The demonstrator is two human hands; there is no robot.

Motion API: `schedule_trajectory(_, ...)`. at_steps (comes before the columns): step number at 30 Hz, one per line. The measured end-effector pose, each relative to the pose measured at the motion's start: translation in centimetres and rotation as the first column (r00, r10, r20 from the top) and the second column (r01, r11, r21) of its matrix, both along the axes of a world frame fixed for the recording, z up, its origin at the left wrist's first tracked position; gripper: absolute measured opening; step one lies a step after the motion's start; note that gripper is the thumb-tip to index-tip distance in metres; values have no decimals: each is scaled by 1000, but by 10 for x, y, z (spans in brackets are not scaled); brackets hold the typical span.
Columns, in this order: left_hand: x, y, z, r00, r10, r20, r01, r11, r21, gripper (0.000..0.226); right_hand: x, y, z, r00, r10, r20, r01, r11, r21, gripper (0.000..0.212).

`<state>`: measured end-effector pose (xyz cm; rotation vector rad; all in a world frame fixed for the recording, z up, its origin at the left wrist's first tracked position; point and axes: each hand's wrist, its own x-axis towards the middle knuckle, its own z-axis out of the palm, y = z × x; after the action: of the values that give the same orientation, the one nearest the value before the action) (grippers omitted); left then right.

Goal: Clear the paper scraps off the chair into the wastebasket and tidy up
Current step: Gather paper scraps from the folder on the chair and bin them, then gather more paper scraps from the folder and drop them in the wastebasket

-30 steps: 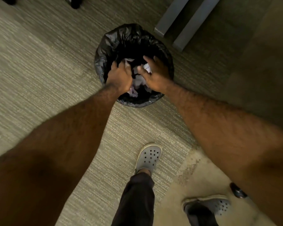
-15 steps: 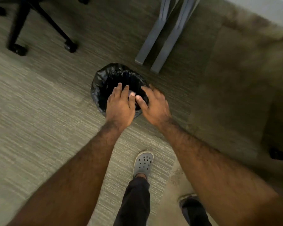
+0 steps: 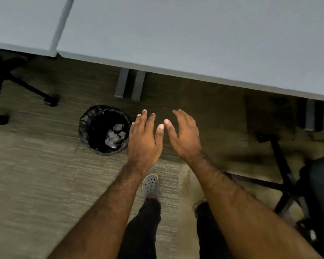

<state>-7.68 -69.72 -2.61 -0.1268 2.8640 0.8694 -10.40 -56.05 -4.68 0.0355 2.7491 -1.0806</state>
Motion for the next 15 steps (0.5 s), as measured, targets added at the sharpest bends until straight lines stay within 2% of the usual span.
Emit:
schedule_trajectory(8, -13, 113, 50, 957, -292, -10, 291, 957, -8, 57, 27, 114, 54, 968, -250, -34, 251, 968, 19, 61)
schedule_trajectory(15, -5, 218, 90, 866, -498, -30, 499, 867, 3, 64, 66, 213, 97, 874, -478, -88, 480, 877, 5, 64)
